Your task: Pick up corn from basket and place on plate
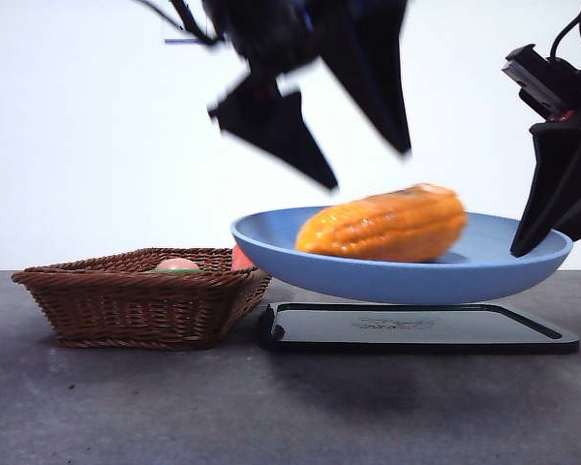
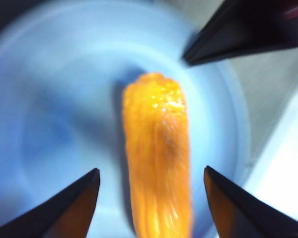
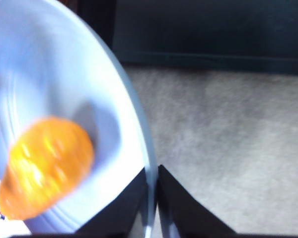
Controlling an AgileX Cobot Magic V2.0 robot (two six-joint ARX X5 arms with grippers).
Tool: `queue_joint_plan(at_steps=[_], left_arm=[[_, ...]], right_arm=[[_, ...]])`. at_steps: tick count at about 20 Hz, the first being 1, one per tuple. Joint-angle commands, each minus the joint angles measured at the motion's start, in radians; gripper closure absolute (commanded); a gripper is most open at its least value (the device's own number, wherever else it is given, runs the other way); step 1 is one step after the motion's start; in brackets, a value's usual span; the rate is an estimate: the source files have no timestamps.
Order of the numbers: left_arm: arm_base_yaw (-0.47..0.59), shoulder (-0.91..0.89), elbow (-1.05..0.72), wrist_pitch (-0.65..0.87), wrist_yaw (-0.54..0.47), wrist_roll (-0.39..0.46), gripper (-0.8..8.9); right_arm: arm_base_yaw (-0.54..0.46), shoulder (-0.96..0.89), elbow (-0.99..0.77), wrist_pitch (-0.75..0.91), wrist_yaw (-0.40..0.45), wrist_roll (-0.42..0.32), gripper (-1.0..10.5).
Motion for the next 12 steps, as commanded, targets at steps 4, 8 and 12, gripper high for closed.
queue_joint_plan(at_steps=[4,8,12], left_arm=[[-0.012,-0.163,0.024,-0.003,-0.002,-0.01,4.73],[-0.012,-0.282,0.024,-0.039,-0.002,-0.013,4.73],[-0.012,-0.373,0.024,-0.065,-0.002,-0.03,4.73]], right_arm=[[-0.069,0.043,0.014,0.014,0.008,-0.008,9.4],[-0.12,0.162,0.075,0.016,0.008,-0.02,9.4],[-0.14,0.319,0.218,0.016,0.009,-0.024,9.4]])
